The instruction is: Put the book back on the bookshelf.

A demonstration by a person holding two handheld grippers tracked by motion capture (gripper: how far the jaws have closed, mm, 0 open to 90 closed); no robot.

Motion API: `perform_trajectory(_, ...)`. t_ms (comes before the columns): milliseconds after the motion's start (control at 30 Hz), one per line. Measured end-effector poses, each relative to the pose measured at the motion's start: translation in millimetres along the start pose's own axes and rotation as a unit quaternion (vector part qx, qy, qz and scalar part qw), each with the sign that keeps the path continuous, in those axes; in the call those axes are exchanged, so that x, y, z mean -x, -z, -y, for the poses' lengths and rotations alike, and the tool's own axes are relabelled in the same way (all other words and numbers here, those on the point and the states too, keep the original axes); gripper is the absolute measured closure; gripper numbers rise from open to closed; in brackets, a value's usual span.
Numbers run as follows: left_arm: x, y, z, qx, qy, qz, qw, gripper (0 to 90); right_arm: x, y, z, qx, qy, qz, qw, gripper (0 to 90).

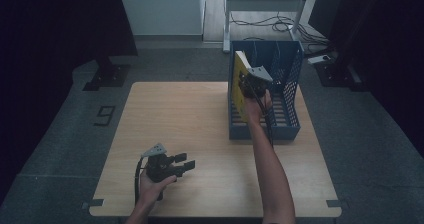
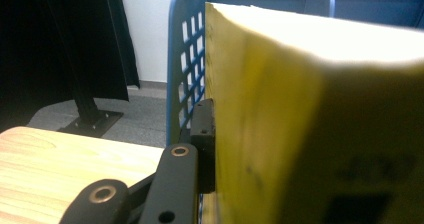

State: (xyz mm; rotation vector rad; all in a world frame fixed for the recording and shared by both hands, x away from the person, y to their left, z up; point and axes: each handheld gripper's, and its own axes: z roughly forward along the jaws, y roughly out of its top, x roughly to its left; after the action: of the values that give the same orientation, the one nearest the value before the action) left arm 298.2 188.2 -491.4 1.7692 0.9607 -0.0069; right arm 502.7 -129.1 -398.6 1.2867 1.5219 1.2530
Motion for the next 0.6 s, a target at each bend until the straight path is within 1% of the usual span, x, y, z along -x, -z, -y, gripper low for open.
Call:
perform_trajectory(167, 0.7, -1.5, 0.3, -0.003, 0.0, 0.0, 1.0, 40.4, 1.3, -2.5, 3.6, -0.01, 0.002, 0.006, 0.9999, 74.3)
perform_trajectory(333, 2.0, -1.9, 0.6, -0.004, -0.002, 0.0, 1.0, 40.4, -0.1, -4.4, 5.9, -0.012, 0.005, 0.002, 0.9999, 74.2)
perform_trajectory(467, 2.0, -0.9, 0.4, -0.003, -0.002, 0.0, 1.0, 40.4, 0.1, -9.2, 6.5, -0.008, 0.003, 0.001, 1.0, 74.2)
perform_trajectory(600, 0.2, -1.8, 0.6, -0.005, -0.001, -0.001, 1.0, 40.4, -1.1, -16.1, 12.2, -0.016, 0.002, 0.001, 0.9999, 74.2)
